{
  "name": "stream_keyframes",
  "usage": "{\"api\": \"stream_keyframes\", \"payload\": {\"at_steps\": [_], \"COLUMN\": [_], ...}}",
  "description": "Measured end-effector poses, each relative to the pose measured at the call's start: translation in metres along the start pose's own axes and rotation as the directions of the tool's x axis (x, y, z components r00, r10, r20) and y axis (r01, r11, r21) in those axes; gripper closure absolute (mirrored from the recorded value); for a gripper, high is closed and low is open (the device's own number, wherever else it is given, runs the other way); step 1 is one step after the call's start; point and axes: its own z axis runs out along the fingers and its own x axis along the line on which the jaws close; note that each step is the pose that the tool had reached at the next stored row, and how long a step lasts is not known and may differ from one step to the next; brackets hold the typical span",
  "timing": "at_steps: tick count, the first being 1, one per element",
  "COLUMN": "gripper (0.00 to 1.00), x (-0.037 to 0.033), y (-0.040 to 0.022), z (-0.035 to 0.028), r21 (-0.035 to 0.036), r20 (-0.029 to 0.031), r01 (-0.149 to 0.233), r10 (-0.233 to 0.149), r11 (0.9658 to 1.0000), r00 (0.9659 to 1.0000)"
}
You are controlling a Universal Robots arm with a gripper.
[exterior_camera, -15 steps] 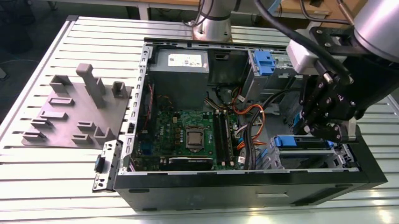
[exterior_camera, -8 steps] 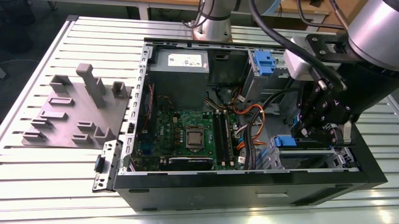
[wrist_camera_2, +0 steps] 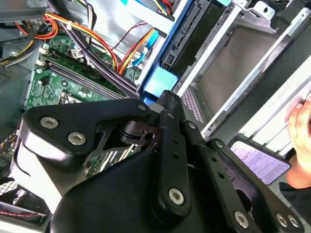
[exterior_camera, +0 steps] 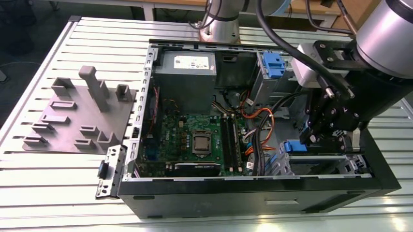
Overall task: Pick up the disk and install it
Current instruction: 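Insert the disk into the insertion slot, then insert the first disk wire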
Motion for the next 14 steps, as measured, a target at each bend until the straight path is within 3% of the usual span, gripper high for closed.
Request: {"api": "stream_keyframes", "payload": {"at_steps": [14], "gripper": [0.89], "x": [0.0], "y": [-0.0001], "z": [0.0007], "r21": [0.0], "r20": [-0.0002], "r01": [0.0], "r10": [0.0], "r11": [1.0], "r00": [1.0]}}
